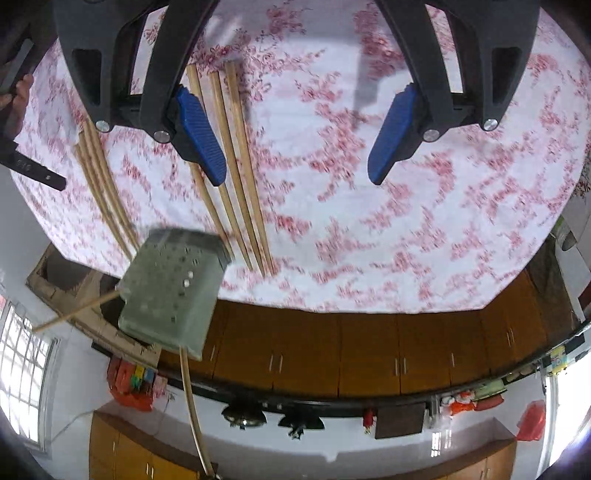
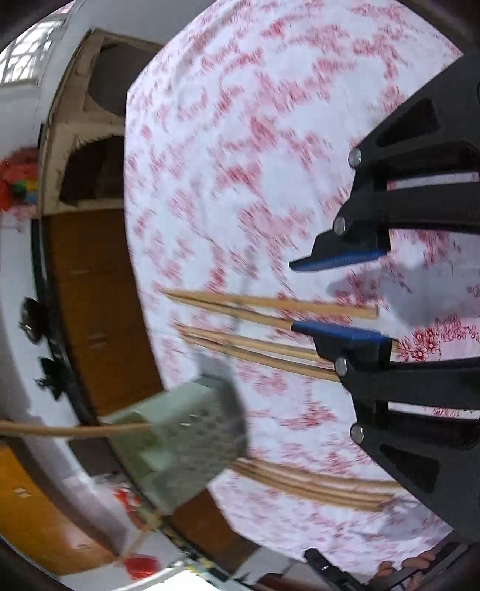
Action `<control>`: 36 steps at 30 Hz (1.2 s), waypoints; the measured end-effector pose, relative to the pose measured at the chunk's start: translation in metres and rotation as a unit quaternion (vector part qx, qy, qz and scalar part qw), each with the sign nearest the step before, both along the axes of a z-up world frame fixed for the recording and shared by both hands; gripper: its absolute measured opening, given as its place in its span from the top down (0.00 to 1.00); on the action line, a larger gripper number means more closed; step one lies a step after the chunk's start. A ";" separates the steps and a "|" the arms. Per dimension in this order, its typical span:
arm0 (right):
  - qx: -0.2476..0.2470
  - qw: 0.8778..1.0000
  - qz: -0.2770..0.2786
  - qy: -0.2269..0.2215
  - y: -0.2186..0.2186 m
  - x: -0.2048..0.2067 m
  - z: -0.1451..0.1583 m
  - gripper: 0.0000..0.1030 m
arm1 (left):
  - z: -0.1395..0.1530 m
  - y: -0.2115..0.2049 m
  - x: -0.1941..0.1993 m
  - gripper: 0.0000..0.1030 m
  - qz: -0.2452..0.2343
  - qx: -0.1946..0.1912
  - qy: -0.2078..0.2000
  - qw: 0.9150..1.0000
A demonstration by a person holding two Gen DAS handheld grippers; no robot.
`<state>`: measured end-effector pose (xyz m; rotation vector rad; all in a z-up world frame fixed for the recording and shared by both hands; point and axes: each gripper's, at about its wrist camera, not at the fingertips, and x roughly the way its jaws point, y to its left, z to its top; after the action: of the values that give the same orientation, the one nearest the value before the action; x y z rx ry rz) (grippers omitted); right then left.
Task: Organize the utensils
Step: 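Open both tools to release the chopsticks and pull back, then close the left tool on a loose chopstick while the right tool grasps another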
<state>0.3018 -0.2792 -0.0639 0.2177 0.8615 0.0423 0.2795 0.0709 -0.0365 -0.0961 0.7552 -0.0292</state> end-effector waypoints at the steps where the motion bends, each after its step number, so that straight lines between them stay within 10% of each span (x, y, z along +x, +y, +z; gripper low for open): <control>1: -0.008 1.000 0.006 0.006 0.007 0.004 -0.006 0.75 | -0.004 -0.003 0.000 0.25 -0.002 0.004 0.004 1.000; 17: -0.067 0.998 0.009 0.015 0.018 0.011 -0.029 0.93 | -0.031 -0.028 0.007 0.25 -0.034 0.005 0.045 0.998; 36: -0.065 0.997 -0.041 0.018 -0.001 0.014 -0.030 0.93 | -0.051 -0.048 0.029 0.70 -0.037 0.046 0.083 0.995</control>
<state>0.3161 -0.2805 -0.0939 0.1314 0.8879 -0.0957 0.3087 0.0232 -0.0873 0.0184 0.9258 -0.0569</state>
